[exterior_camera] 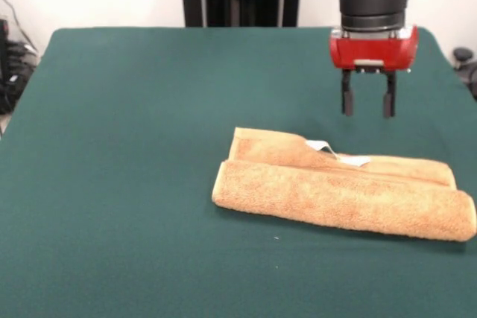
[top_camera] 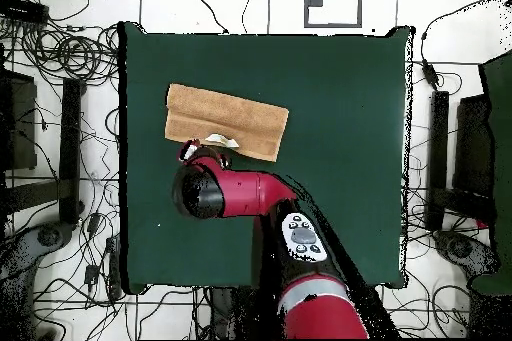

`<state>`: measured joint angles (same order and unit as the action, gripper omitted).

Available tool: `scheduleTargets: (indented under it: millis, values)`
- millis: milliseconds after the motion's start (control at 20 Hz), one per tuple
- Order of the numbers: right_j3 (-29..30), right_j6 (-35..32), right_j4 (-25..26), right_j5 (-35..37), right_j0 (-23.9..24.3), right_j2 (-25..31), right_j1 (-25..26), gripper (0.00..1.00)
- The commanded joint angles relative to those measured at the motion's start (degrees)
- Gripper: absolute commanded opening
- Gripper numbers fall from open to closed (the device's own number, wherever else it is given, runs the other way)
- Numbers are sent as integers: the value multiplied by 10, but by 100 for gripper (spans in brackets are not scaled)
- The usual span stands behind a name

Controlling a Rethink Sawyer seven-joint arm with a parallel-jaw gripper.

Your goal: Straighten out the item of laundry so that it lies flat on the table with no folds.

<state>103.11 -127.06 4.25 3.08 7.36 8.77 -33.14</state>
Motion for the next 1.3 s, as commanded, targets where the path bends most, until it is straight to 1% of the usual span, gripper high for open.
scheduleTargets:
  millis: [50,150,250,300,350,400,450,500,550,600,650,750,1050,1100,1150,1250,1300]
  values:
    - [16,-36,84,-147,-16,-15,-10,100]
    - [16,-48,75,-144,-26,-25,-20,100]
    - [14,-47,78,-131,-29,-33,-35,100]
    - [10,-41,84,-129,-30,-36,-41,100]
    - [1,-27,101,-133,-24,-36,-51,100]
    - [-6,-18,113,-127,-12,-25,-58,100]
    - [-22,3,140,-130,3,-15,-63,100]
    - [-30,10,152,-120,18,0,-68,100]
    - [-40,26,174,-103,45,30,-71,100]
    - [-47,31,184,-95,58,45,-70,100]
    - [-56,39,201,-78,86,77,-68,100]
    - [-72,41,217,-69,100,92,-59,100]
    - [-113,18,245,-88,94,79,-27,100]
    - [-118,14,251,-94,95,81,-20,100]
    - [-126,11,269,-117,103,92,-7,100]
    - [-139,5,290,-132,118,115,14,100]
    - [-142,2,295,-137,115,112,15,100]
